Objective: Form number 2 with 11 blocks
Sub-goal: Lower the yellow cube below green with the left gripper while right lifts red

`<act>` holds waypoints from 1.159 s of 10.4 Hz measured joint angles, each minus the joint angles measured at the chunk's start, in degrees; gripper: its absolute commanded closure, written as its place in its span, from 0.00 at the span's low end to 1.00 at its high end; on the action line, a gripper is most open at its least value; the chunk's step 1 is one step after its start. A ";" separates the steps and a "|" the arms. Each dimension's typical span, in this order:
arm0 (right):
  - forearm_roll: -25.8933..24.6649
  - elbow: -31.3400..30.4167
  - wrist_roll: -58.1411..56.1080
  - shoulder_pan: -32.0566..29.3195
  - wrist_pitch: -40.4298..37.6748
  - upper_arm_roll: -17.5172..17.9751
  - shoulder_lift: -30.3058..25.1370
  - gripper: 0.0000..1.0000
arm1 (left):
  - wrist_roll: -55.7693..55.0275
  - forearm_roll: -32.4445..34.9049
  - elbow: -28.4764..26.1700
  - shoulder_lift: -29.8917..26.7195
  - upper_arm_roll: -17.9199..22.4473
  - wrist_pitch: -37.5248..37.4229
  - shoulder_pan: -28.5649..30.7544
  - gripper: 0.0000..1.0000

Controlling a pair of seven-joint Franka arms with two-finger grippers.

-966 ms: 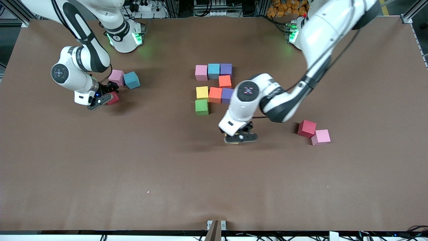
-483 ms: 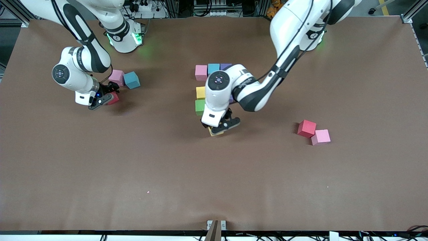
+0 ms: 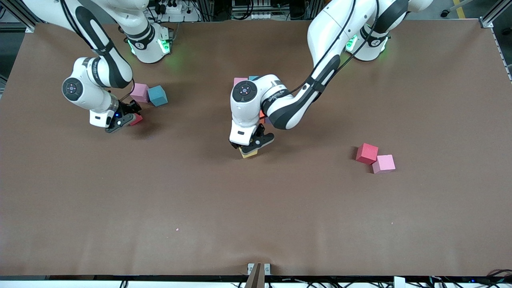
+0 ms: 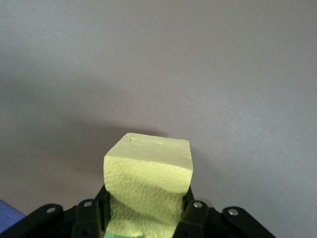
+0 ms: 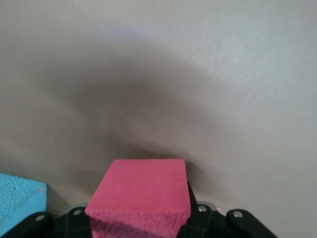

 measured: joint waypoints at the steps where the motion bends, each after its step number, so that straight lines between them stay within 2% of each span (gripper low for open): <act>1: 0.00 1.95 -0.01 0.00 -3.56 0.05 -1.27 0.61 | 0.37 0.00 0.25 0.24 0.11 0.00 -0.38 0.54; 3: 0.00 7.57 -0.11 0.37 -9.10 0.50 -2.76 0.61 | 1.73 0.00 0.30 0.70 0.23 0.00 -0.84 0.54; 5: -0.01 11.83 -0.16 3.71 -9.76 0.89 -2.70 0.61 | 2.85 0.00 0.35 1.23 0.26 0.00 -1.06 0.54; 7: -0.01 14.51 -0.09 6.41 -9.98 1.10 -1.95 0.61 | 4.37 0.00 0.70 1.95 0.23 0.02 -1.22 0.54; 12: -0.02 17.87 -3.05 7.02 -10.01 1.17 0.27 0.61 | 7.32 -0.01 1.25 2.89 0.01 0.02 -1.32 0.53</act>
